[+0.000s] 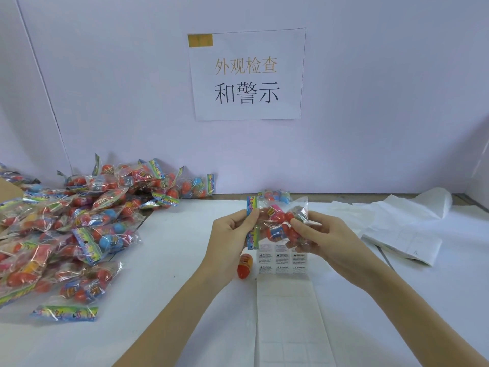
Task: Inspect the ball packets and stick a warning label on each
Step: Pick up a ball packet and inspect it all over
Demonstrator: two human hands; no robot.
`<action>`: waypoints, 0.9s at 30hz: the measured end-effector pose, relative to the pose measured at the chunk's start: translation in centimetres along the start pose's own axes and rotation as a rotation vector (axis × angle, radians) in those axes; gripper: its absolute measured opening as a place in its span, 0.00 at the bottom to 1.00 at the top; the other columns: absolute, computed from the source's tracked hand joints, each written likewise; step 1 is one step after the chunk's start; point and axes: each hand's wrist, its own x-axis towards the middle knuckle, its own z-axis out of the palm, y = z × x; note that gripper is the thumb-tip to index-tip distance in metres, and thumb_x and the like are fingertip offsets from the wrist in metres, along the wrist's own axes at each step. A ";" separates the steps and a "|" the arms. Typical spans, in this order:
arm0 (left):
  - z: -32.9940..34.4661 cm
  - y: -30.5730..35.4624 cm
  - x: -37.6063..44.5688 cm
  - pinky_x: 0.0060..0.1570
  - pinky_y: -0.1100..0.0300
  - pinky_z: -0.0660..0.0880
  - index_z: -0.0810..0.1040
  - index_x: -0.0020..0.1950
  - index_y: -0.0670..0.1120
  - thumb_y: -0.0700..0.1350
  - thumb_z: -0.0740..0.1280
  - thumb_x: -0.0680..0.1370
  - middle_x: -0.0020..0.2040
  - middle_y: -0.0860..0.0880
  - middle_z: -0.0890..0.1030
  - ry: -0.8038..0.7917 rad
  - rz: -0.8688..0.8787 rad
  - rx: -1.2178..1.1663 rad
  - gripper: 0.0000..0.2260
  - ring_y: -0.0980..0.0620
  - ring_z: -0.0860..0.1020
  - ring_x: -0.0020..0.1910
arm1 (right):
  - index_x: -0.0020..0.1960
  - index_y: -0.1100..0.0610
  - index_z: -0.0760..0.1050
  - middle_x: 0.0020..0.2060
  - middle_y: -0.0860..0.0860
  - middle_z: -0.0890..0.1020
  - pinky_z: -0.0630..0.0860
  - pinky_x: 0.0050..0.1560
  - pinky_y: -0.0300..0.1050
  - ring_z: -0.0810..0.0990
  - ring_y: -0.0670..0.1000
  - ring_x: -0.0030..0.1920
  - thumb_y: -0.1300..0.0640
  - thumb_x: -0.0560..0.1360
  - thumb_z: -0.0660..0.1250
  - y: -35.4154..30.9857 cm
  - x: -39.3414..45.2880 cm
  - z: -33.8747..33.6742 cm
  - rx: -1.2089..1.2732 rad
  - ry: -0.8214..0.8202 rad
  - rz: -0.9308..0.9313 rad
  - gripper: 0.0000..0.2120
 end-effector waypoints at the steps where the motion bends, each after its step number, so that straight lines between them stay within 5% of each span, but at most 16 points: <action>1: -0.1 0.0 0.1 0.49 0.58 0.83 0.88 0.56 0.46 0.44 0.67 0.84 0.54 0.43 0.88 -0.010 -0.002 -0.011 0.10 0.45 0.87 0.52 | 0.60 0.57 0.83 0.48 0.56 0.88 0.83 0.48 0.43 0.86 0.53 0.44 0.48 0.74 0.73 0.1 0.0 -0.1 0.004 0.000 -0.009 0.18; 4: -0.6 0.1 0.3 0.55 0.55 0.82 0.82 0.64 0.46 0.41 0.64 0.85 0.57 0.45 0.87 -0.021 0.046 0.026 0.11 0.46 0.86 0.55 | 0.47 0.53 0.84 0.36 0.49 0.82 0.76 0.40 0.38 0.76 0.49 0.36 0.51 0.78 0.73 0.0 0.0 -0.4 -0.078 0.055 -0.070 0.06; 6: -0.8 0.3 0.2 0.59 0.54 0.81 0.80 0.67 0.47 0.45 0.66 0.84 0.59 0.47 0.86 -0.061 0.085 0.105 0.12 0.47 0.85 0.58 | 0.38 0.52 0.82 0.32 0.48 0.78 0.71 0.36 0.36 0.71 0.48 0.34 0.48 0.77 0.74 -0.1 0.0 -0.8 -0.168 0.066 -0.093 0.12; 11: 0.2 -0.1 -0.8 0.49 0.61 0.82 0.86 0.57 0.48 0.54 0.72 0.76 0.48 0.49 0.88 -0.148 0.140 0.295 0.15 0.51 0.86 0.49 | 0.46 0.54 0.87 0.41 0.51 0.89 0.80 0.41 0.37 0.88 0.49 0.42 0.34 0.72 0.69 0.1 -0.1 0.2 -0.314 0.001 -0.022 0.23; 15: 0.0 -0.5 -0.4 0.43 0.65 0.80 0.87 0.48 0.51 0.49 0.77 0.76 0.43 0.52 0.87 -0.010 0.199 0.367 0.04 0.54 0.85 0.43 | 0.51 0.58 0.85 0.36 0.51 0.85 0.73 0.36 0.32 0.80 0.43 0.34 0.34 0.78 0.59 0.2 0.0 0.3 -0.437 0.071 -0.142 0.30; 20: -0.4 -0.6 -0.1 0.46 0.64 0.81 0.88 0.47 0.51 0.55 0.77 0.70 0.46 0.47 0.88 -0.051 0.091 0.231 0.11 0.52 0.85 0.46 | 0.44 0.47 0.85 0.28 0.40 0.82 0.69 0.35 0.29 0.77 0.39 0.31 0.39 0.80 0.56 0.1 -0.1 0.1 -0.528 0.133 -0.228 0.22; 24: -0.4 -0.4 0.1 0.50 0.60 0.81 0.88 0.47 0.48 0.57 0.77 0.69 0.48 0.45 0.88 -0.079 0.070 0.182 0.14 0.51 0.84 0.45 | 0.51 0.55 0.87 0.37 0.52 0.86 0.73 0.39 0.41 0.72 0.41 0.31 0.33 0.78 0.53 0.2 0.1 -0.6 -0.549 0.078 -0.171 0.32; 27: -0.1 -0.6 0.0 0.47 0.61 0.81 0.88 0.47 0.46 0.53 0.76 0.72 0.45 0.45 0.87 -0.022 0.070 0.155 0.11 0.51 0.85 0.42 | 0.54 0.51 0.86 0.43 0.48 0.88 0.80 0.43 0.40 0.81 0.43 0.38 0.35 0.79 0.54 0.0 0.0 -0.6 -0.464 0.043 -0.104 0.28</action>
